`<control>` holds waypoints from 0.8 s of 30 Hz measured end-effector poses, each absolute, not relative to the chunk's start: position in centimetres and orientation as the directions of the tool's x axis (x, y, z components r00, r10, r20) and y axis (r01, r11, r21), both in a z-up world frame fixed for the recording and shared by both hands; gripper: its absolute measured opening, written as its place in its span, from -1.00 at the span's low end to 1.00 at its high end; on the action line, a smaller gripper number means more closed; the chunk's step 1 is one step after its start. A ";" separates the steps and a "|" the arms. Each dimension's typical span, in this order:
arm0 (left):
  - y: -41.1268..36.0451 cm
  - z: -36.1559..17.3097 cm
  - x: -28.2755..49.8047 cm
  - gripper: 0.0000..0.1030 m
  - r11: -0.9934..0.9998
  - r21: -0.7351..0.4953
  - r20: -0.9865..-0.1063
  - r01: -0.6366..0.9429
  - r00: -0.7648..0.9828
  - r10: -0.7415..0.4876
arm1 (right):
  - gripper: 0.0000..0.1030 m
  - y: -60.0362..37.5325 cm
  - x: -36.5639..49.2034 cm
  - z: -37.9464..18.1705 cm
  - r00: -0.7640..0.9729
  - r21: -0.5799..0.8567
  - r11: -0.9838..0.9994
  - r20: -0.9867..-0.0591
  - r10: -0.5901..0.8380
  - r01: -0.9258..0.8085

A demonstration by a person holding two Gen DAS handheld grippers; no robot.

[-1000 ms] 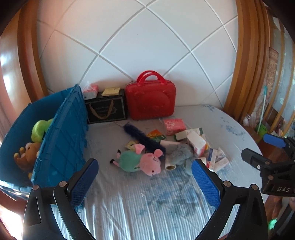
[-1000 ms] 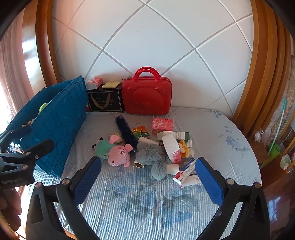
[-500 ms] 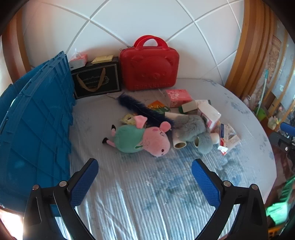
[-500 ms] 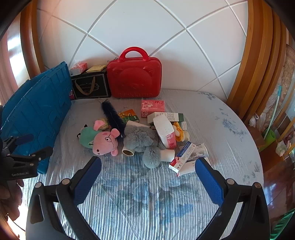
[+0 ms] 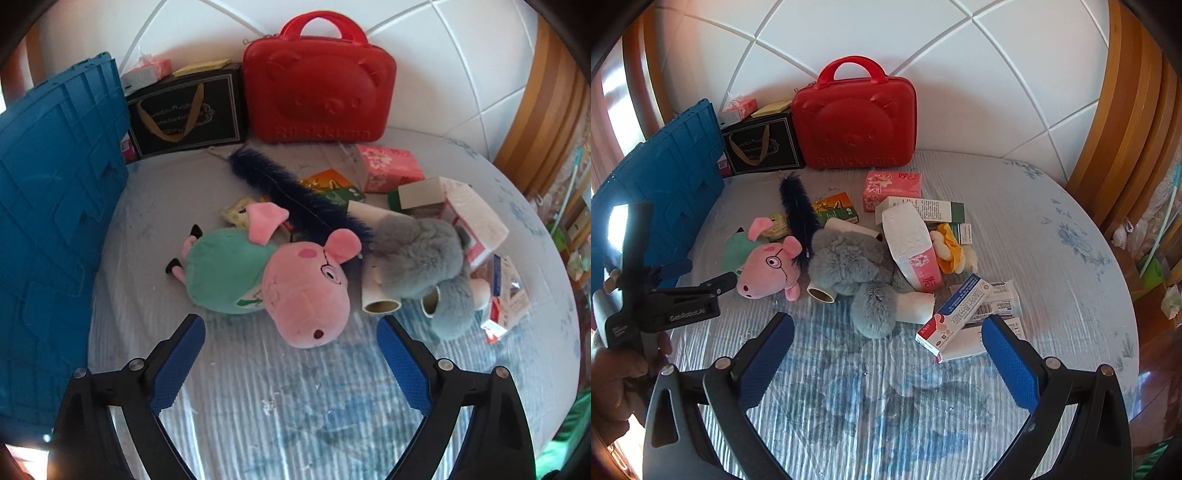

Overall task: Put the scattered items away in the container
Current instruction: 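Move both tools toward the pink pig plush and tissue pack on the bed, then grasp the pink pig plush with the left tool while the right tool grasps the white tissue pack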

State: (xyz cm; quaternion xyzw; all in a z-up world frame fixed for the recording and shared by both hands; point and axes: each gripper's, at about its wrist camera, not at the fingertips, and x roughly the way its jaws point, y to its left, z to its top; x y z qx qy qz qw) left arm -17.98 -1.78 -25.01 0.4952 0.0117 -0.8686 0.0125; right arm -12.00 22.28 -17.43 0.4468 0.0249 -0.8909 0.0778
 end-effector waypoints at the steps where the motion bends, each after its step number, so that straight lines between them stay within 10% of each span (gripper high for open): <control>1: -1.7 -26.0 -18.6 0.85 -0.999 -0.008 -0.866 0.046 -0.500 -0.016 | 1.00 22.6 -12.2 -18.0 -0.581 0.026 -0.986 -0.805 -0.118 0.164; 9: -1.3 -31.8 -22.3 0.84 -0.994 0.038 -0.885 0.099 -0.460 -0.079 | 1.00 25.5 -13.8 -20.7 -0.544 0.030 -0.985 -0.831 -0.120 0.172; 14: 0.3 -31.3 -21.9 0.11 -0.997 0.052 -0.863 0.066 -0.500 -0.078 | 1.00 25.8 -14.9 -21.3 -0.536 0.033 -0.981 -0.834 -0.132 0.191; 24: -0.4 -28.7 -18.9 -0.06 -0.998 0.023 -0.846 0.061 -0.530 -0.052 | 1.00 23.6 -18.4 -22.2 -0.558 0.028 -0.966 -0.812 -0.173 0.258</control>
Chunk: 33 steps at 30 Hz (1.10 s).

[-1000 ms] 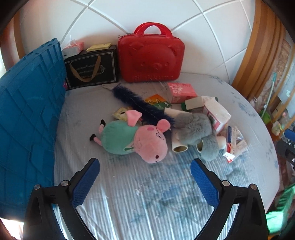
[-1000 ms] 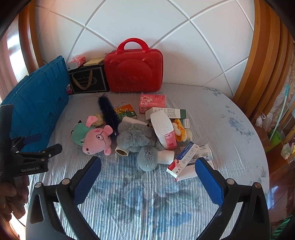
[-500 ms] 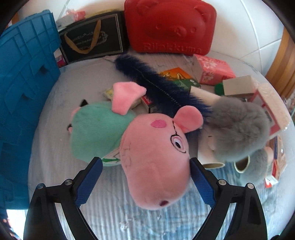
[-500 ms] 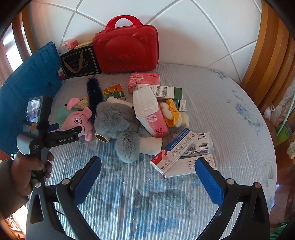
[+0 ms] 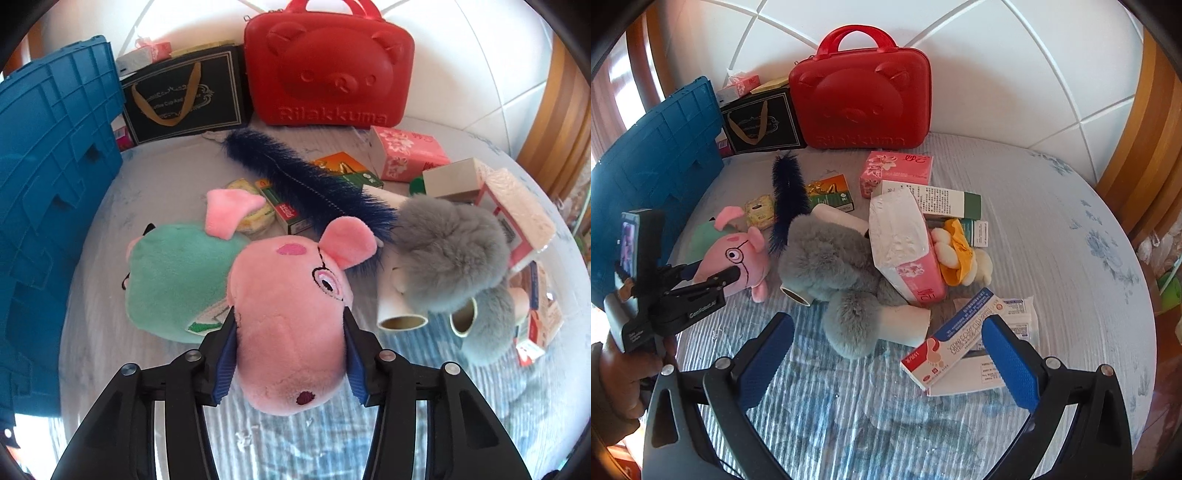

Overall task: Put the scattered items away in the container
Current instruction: 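Grasp the pink pig plush with the left tool while the right tool grasps the white tissue pack, then lift the pig plush and tissue pack and carry both over the blue crate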

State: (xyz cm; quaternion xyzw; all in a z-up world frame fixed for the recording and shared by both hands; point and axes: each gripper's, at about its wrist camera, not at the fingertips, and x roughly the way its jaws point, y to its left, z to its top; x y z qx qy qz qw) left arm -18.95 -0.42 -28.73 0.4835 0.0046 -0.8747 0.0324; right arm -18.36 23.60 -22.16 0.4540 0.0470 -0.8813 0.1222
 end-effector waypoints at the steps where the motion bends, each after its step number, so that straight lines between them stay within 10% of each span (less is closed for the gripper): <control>1: -0.5 -28.2 -18.5 -0.06 -0.998 0.022 -0.842 0.058 -0.537 -0.050 | 1.00 23.3 -18.8 -22.3 -0.564 0.022 -0.964 -0.807 -0.173 0.265; 12: -1.3 -24.3 -15.2 -0.05 -1.000 0.005 -0.814 0.029 -0.581 -0.021 | 1.00 20.9 -24.5 -27.2 -0.559 -0.104 -0.958 -0.827 -0.066 0.267; 20: -1.5 -23.9 -14.0 -0.05 -1.000 0.000 -0.816 0.026 -0.578 -0.015 | 0.01 21.4 -26.2 -29.3 -0.544 -0.129 -0.966 -0.839 -0.014 0.224; 33: 0.9 -22.2 -12.7 -0.05 -1.000 -0.005 -0.798 -0.010 -0.603 0.010 | -0.04 23.1 -23.7 -25.4 -0.573 -0.054 -0.972 -0.814 -0.091 0.230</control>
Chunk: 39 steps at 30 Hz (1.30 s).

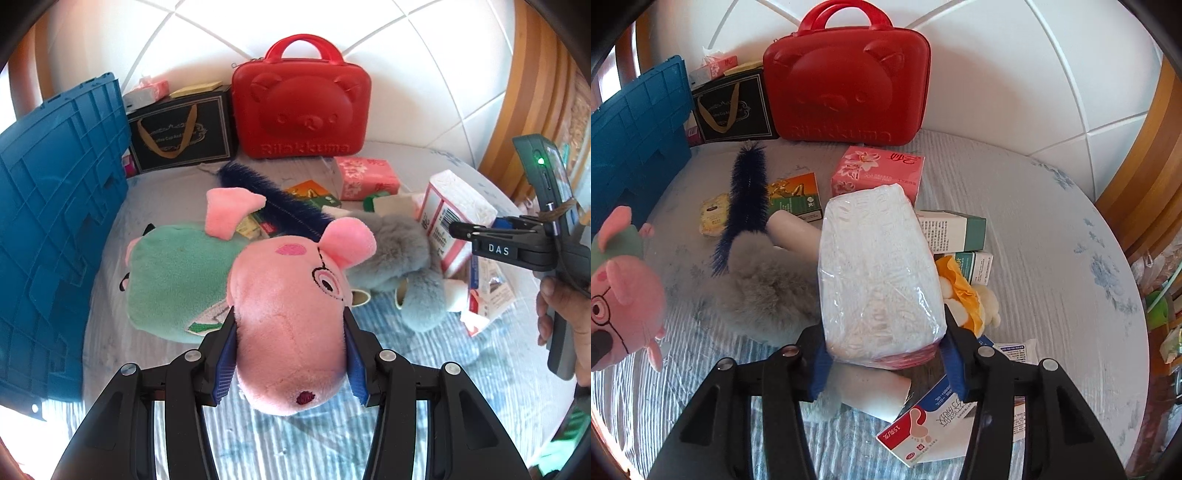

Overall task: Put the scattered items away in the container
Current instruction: 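Lift the pig plush and tissue pack and carry both over the blue crate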

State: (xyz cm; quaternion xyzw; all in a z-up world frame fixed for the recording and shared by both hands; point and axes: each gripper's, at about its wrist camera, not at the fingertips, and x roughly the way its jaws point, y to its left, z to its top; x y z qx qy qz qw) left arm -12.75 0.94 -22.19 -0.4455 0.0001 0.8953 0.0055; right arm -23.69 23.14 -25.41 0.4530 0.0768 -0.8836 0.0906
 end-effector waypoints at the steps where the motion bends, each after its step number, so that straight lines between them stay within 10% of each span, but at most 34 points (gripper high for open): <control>1: 1.2 -21.9 -12.6 -0.05 -1.000 -0.006 -0.793 -0.014 -0.609 0.013 | -0.04 23.3 -23.3 -24.9 -0.575 -0.049 -0.972 -0.812 -0.095 0.230; 39: 9.1 -5.1 -4.5 -0.04 -0.986 0.011 -0.623 -0.165 -0.772 0.122 | -0.05 29.8 -5.3 -5.9 -0.709 0.053 -0.977 -0.680 -0.188 0.209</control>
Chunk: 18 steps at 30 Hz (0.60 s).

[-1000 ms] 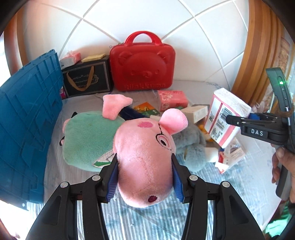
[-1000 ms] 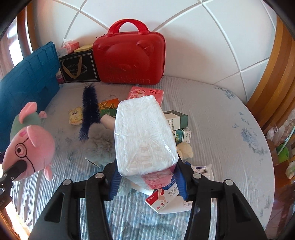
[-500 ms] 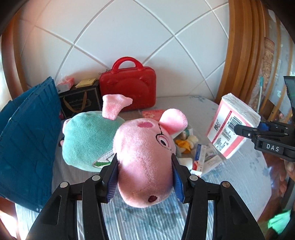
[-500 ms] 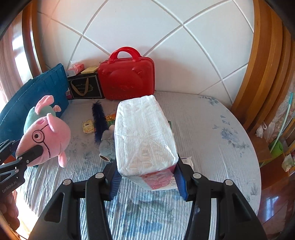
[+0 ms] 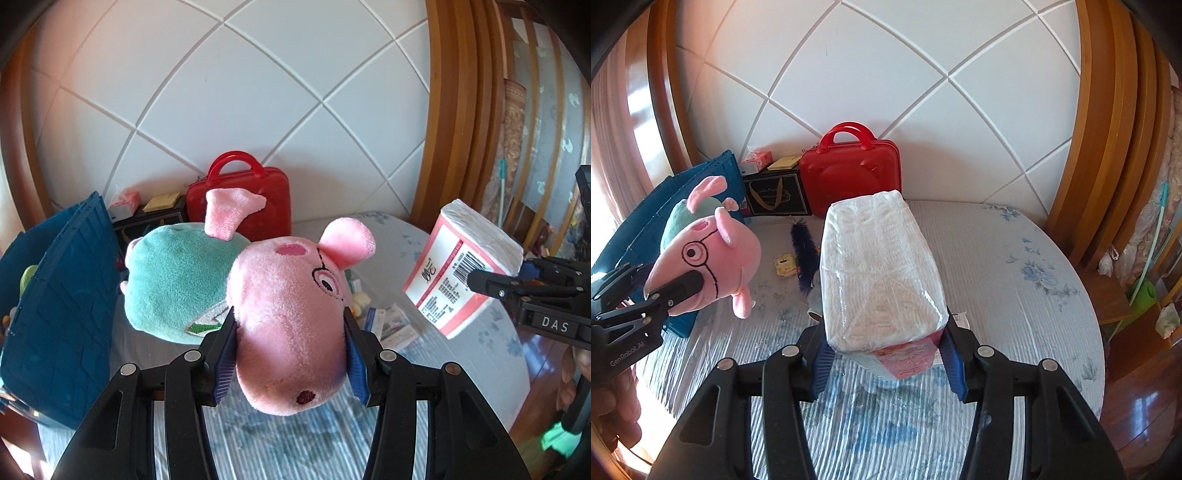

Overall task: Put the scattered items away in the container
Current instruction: 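Lift the pig plush and tissue pack and carry both over the blue crate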

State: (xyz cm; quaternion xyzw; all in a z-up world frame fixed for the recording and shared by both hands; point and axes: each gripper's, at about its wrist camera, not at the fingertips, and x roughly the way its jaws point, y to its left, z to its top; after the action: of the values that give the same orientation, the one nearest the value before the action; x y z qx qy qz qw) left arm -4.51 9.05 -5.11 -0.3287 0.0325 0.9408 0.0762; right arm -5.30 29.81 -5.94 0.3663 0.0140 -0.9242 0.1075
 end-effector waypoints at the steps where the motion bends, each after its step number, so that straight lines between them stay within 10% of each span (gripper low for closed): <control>1: 9.2 -5.0 -4.3 -0.04 -0.986 0.012 -0.619 -0.165 -0.776 0.122 | -0.04 29.9 -5.2 -5.8 -0.711 0.054 -0.976 -0.677 -0.191 0.210; 18: 7.0 -3.7 -2.3 -0.04 -0.992 0.046 -0.578 -0.119 -0.813 0.071 | -0.05 27.5 -5.7 -5.3 -0.710 0.080 -0.959 -0.656 -0.256 0.273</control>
State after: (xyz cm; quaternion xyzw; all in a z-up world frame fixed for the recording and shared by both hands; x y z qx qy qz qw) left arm -2.34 6.95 -3.75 -0.3018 0.0398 0.9512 0.0501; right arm -5.71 27.46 -5.29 0.3532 0.0116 -0.9245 0.1430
